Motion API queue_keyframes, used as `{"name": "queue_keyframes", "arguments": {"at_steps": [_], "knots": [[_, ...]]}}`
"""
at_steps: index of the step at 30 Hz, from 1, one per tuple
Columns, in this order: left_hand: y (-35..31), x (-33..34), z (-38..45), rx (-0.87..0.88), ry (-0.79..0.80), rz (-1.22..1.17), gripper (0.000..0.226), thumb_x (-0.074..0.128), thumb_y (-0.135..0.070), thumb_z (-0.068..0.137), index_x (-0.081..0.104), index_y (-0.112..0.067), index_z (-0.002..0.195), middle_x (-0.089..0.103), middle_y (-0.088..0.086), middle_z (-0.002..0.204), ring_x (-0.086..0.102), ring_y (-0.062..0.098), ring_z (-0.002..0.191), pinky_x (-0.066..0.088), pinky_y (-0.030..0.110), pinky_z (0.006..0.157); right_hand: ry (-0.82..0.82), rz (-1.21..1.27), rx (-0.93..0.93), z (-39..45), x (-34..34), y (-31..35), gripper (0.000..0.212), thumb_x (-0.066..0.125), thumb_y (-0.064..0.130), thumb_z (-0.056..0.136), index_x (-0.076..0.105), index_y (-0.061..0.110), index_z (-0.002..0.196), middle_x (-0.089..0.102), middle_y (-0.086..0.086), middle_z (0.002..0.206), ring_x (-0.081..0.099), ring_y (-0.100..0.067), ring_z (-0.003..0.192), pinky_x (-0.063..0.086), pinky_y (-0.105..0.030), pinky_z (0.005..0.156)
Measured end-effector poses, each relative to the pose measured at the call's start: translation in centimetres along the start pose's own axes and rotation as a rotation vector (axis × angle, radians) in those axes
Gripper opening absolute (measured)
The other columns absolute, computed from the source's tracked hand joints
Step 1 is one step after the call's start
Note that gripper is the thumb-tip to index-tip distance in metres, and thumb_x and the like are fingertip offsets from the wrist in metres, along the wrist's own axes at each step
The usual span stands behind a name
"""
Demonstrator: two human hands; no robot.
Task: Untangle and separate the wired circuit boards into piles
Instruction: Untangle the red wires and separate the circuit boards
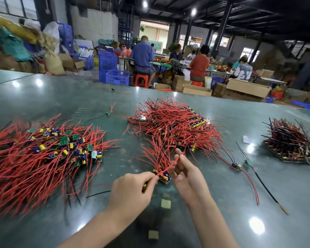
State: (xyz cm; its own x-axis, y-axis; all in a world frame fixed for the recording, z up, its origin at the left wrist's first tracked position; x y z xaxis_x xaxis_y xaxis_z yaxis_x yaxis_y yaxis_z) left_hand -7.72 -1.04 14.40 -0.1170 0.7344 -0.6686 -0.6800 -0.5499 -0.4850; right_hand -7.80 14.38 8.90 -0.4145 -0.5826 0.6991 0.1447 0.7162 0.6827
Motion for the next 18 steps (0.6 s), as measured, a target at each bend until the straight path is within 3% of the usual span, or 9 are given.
{"name": "queue_keyframes", "arguments": {"at_steps": [5,7,13,16,18], "knots": [[-1.4,-0.5,-0.4,0.192,-0.086,0.256,0.034,0.046,-0.035,0.086,0.065,-0.020,0.062,0.053,-0.005,0.042,0.051,0.018,0.035,0.034,0.021,0.031,-0.131,-0.425,-0.256,-0.6,-1.2,2.6,0.016,0.052,0.004,0.092,0.067,0.009,0.092,0.070,-0.003,0.068,0.061,-0.007,0.057,0.051,-0.017,0.054],[-1.1,-0.5,-0.3,0.189,-0.080,0.276,0.035,0.046,-0.034,0.087,0.066,-0.020,0.062,0.054,-0.004,0.043,0.051,0.019,0.035,0.035,0.022,0.031,-0.145,-0.464,-0.301,-0.8,-1.2,3.2,0.015,0.054,0.007,0.092,0.068,0.010,0.088,0.071,-0.004,0.070,0.063,-0.008,0.058,0.052,-0.017,0.055],[-0.9,-1.3,0.4,0.054,-0.084,0.046,0.028,0.051,-0.036,0.086,0.068,-0.024,0.066,0.057,-0.007,0.046,0.051,0.013,0.040,0.039,0.025,0.035,-0.012,0.123,0.013,-0.3,-0.3,0.8,0.017,0.050,0.009,0.092,0.063,0.014,0.083,0.068,-0.002,0.063,0.061,-0.008,0.050,0.052,-0.016,0.050],[-0.9,-0.9,0.5,-0.016,-0.070,-0.074,0.022,0.054,-0.036,0.084,0.065,-0.026,0.068,0.052,-0.006,0.047,0.050,0.017,0.055,0.029,0.022,0.042,-0.006,0.172,-0.040,-0.1,-0.4,1.4,0.023,0.051,0.011,0.092,0.068,0.017,0.076,0.069,-0.002,0.066,0.062,-0.008,0.050,0.052,-0.017,0.049],[-0.6,-0.3,0.4,-0.028,-0.027,-0.128,0.023,0.049,-0.041,0.086,0.063,-0.027,0.074,0.048,-0.011,0.047,0.050,0.009,0.061,0.025,0.017,0.046,-0.038,0.117,-0.107,-0.1,-0.8,2.2,0.019,0.052,0.011,0.092,0.066,0.018,0.081,0.071,-0.001,0.067,0.063,-0.006,0.051,0.052,-0.016,0.050]]}}
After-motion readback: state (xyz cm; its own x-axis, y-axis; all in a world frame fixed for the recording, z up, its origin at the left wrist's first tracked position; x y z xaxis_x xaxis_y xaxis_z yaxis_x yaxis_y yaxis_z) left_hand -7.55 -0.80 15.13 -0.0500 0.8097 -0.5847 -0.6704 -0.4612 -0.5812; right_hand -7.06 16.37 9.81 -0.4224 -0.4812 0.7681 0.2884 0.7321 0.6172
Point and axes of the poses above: each hand's wrist, its own z-axis towards the middle knuckle, its own x-axis out of the palm, y = z × x, the point moved 10 cm from there along z, towards the middle knuckle
